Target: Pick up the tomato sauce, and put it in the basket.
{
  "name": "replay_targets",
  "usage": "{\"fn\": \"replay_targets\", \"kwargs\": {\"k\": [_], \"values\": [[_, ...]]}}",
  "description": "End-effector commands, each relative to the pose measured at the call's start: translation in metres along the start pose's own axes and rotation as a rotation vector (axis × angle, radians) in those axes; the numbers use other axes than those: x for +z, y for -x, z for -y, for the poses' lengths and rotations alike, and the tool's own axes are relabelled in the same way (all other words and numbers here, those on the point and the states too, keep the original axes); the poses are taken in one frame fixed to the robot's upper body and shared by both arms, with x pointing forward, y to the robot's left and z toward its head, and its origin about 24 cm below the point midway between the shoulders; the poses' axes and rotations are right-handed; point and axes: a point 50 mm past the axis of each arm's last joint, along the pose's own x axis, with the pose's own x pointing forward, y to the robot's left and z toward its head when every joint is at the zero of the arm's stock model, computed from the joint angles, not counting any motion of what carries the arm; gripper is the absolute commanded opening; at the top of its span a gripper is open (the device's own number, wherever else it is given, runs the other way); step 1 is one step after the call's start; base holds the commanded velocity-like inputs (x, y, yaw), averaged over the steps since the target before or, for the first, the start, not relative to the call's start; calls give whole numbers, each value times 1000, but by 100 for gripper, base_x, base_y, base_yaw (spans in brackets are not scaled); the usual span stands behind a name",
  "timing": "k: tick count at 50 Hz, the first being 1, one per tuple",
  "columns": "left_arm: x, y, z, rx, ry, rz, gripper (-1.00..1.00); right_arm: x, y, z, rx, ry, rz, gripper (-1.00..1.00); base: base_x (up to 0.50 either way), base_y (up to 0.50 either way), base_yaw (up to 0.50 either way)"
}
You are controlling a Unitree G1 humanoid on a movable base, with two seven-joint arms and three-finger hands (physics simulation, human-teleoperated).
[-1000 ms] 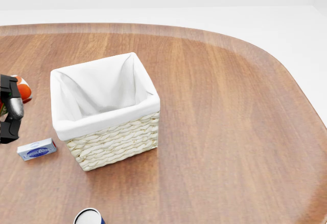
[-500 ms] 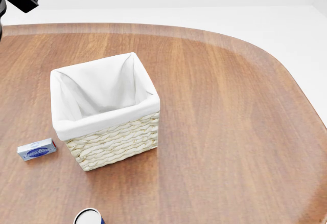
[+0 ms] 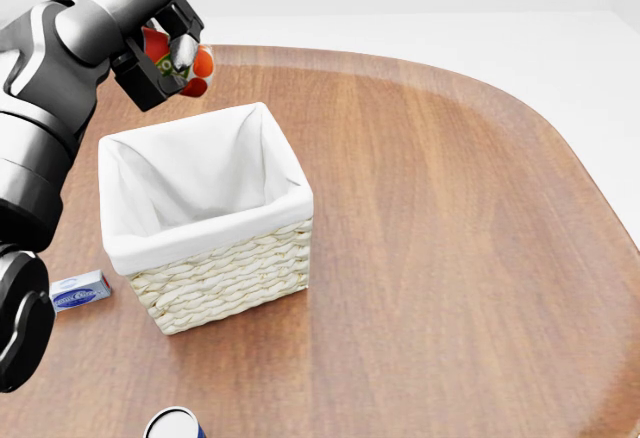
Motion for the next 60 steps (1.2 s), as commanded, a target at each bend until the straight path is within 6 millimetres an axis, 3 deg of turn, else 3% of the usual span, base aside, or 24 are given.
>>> {"fn": "replay_targets", "kwargs": {"k": [1, 12, 36, 60], "values": [[-11, -6, 44, -140, 16, -8, -100, 1, 0, 1, -2, -5, 1, 100, 0, 0, 0], [-32, -7, 78, -186, -7, -40, -100, 3, 1, 1, -5, -8, 5, 100, 0, 0, 0], [-53, -6, 72, -10, -300, -183, -100, 4, 0, 2, -6, -12, 10, 100, 0, 0, 0], [-69, -3, 87, -81, -409, -229, -100, 3, 1, 2, -3, -8, 4, 100, 0, 0, 0]]}}
